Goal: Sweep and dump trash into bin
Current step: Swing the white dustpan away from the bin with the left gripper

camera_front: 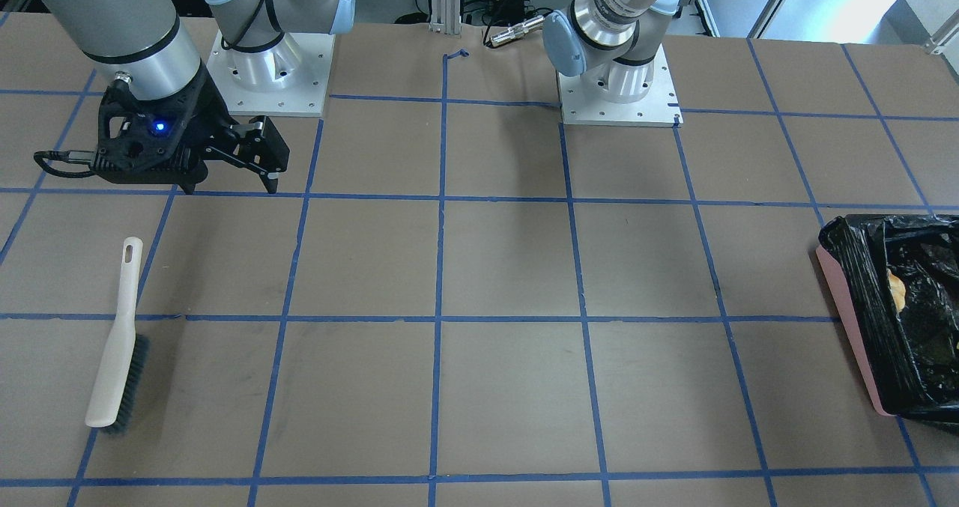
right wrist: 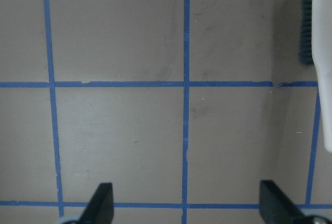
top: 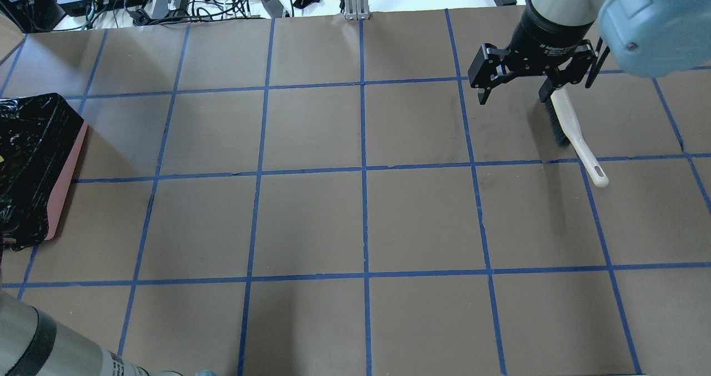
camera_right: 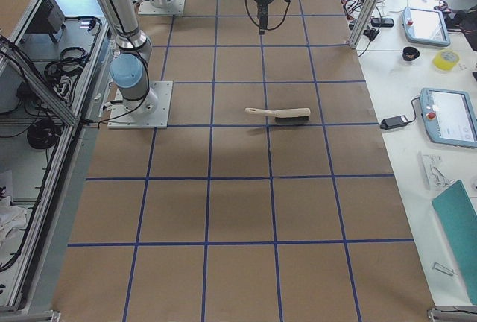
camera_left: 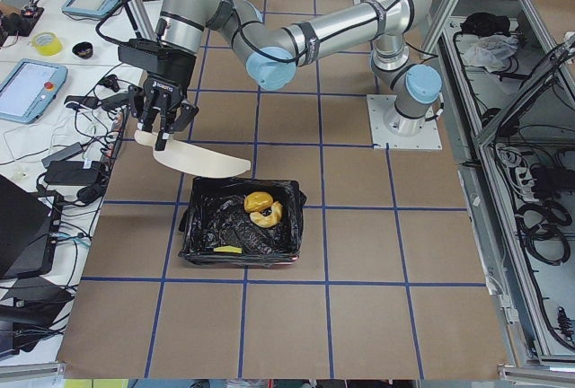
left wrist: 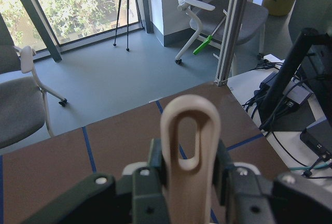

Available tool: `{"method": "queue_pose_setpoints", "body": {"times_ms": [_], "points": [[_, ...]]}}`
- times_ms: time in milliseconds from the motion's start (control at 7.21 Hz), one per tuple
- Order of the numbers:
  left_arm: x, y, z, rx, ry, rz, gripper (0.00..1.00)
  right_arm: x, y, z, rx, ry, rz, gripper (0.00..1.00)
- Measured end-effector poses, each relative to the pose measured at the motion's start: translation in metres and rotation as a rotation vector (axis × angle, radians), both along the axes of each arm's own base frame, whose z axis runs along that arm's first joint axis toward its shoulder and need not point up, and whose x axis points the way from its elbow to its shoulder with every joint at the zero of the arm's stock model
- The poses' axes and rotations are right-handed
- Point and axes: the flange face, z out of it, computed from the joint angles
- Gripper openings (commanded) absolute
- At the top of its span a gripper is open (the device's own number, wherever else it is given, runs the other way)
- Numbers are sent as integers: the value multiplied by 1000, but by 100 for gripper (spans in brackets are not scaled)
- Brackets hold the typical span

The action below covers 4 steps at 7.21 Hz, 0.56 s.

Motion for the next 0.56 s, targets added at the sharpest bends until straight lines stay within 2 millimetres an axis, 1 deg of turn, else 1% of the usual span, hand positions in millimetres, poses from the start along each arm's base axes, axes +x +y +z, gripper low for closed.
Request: {"method": "queue_pose_setpoints", "body": {"times_ms": [278, 555], "points": [[-14, -4, -19, -16, 177, 55, 0, 1, 0, 1, -3, 5, -1, 100], [-29, -12, -50, 33, 307, 112, 0, 2, -1, -1, 1, 5, -1, 100]]}}
